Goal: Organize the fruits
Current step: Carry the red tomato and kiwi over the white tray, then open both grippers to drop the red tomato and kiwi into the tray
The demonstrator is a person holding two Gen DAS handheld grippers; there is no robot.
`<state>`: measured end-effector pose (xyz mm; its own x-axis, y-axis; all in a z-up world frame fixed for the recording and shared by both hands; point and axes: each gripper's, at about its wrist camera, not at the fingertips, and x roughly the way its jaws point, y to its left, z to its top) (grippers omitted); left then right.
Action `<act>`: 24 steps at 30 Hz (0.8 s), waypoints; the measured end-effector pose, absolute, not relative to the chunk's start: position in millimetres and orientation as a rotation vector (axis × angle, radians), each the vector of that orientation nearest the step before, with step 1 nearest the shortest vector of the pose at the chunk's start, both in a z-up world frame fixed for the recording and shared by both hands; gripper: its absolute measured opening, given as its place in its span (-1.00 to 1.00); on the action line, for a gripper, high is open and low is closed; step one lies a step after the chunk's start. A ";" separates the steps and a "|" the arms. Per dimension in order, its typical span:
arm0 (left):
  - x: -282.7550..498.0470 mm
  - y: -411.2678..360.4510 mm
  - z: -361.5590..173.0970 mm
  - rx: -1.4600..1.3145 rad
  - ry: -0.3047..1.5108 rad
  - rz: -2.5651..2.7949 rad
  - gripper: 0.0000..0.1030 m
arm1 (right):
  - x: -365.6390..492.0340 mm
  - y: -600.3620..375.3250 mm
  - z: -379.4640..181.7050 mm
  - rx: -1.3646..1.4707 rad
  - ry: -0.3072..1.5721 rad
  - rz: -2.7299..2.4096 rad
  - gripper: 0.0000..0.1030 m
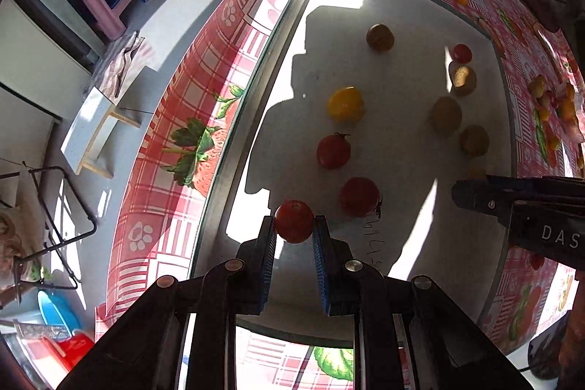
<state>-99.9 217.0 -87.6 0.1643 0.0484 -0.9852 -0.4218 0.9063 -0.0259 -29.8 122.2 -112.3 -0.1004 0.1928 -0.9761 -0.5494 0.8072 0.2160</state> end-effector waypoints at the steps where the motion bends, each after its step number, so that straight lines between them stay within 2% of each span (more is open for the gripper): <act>1: -99.8 216.2 -88.3 -0.316 1.373 0.344 -0.58 | -30.7 123.0 -115.0 -0.300 1.556 0.637 -0.44; 8: -97.5 212.8 -88.5 -0.265 1.381 0.346 -0.55 | -38.3 131.2 -120.3 -0.337 1.542 0.637 -0.42; 9: -96.9 212.1 -88.1 -0.259 1.382 0.346 -0.54 | -39.4 132.5 -120.7 -0.331 1.547 0.644 -0.35; 11: -97.1 212.4 -87.0 -0.256 1.386 0.344 -0.54 | -39.8 132.2 -120.3 -0.330 1.555 0.646 -0.08; 12: -97.1 211.3 -86.5 -0.255 1.388 0.345 -0.47 | -38.1 130.0 -118.5 -0.322 1.553 0.657 0.02; 13: -96.8 211.5 -86.5 -0.253 1.392 0.350 -0.29 | -37.1 131.0 -116.0 -0.324 1.550 0.658 0.07; 14: -97.9 212.1 -84.6 -0.248 1.384 0.361 0.24 | -38.1 130.9 -112.7 -0.325 1.545 0.661 0.09; 15: -99.0 211.5 -80.8 -0.252 1.360 0.354 0.31 | -40.8 132.2 -106.5 -0.322 1.539 0.663 0.16; 17: -97.5 207.5 -76.5 -0.221 1.356 0.350 0.31 | -39.7 132.7 -98.5 -0.308 1.531 0.676 0.23; 19: -95.7 205.3 -75.0 -0.201 1.365 0.347 0.31 | -39.6 131.4 -90.5 -0.305 1.509 0.674 0.41; 24: -89.3 200.0 -66.8 -0.182 1.371 0.329 0.31 | -32.6 116.9 -71.8 -0.247 1.480 0.655 0.51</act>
